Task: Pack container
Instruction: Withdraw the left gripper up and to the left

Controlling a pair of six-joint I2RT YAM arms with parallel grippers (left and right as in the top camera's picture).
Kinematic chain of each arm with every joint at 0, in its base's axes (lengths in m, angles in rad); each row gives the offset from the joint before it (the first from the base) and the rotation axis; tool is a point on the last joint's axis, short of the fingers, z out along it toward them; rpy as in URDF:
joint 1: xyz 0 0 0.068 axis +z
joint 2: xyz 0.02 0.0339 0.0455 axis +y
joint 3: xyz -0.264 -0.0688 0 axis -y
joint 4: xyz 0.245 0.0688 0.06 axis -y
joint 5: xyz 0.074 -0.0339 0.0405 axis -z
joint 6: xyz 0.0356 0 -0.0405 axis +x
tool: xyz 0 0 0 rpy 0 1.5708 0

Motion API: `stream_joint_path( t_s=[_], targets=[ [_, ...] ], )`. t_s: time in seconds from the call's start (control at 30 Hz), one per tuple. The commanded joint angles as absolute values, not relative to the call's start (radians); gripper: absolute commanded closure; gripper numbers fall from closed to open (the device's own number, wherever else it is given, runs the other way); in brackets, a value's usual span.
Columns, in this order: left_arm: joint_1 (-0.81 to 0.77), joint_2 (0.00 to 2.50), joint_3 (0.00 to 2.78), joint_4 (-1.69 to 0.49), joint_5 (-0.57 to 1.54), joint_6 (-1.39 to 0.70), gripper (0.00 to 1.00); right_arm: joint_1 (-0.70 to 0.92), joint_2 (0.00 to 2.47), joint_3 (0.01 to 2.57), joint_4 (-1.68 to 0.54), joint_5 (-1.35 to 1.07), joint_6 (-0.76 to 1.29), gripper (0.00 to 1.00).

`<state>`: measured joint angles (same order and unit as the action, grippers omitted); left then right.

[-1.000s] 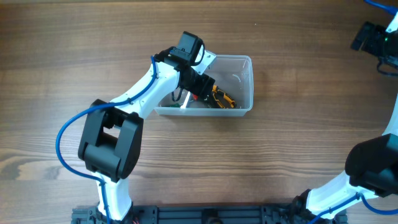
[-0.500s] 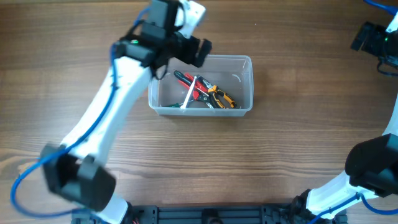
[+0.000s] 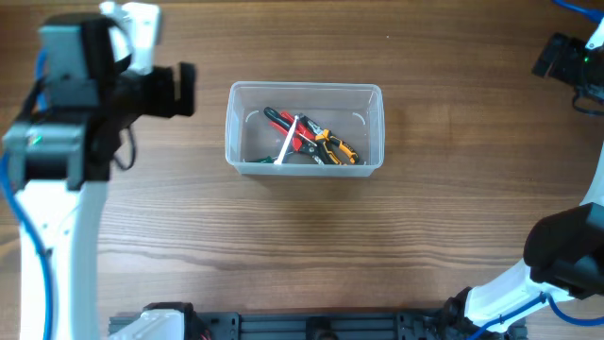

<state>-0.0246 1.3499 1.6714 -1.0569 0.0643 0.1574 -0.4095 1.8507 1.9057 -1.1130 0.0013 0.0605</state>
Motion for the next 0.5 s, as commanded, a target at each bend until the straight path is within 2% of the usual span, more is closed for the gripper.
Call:
stream_joint_path(
  t_s=[0.0,0.3,0.47],
  targets=[
    [0.064,1.293,1.689,-1.121,0.051,0.123,0.00,-0.413,1.866,1.905,-1.110,0.011,0.079,0.00],
    [0.123,1.216,1.688,-1.250,0.096,0.122,0.00,-0.413,1.866,1.905,-1.110,0.011,0.079,0.00],
    [0.123,1.091,1.685,-1.317,0.199,0.122,0.00,-0.413,1.866,1.905,-1.110,0.011,0.079,0.00]
  ],
)
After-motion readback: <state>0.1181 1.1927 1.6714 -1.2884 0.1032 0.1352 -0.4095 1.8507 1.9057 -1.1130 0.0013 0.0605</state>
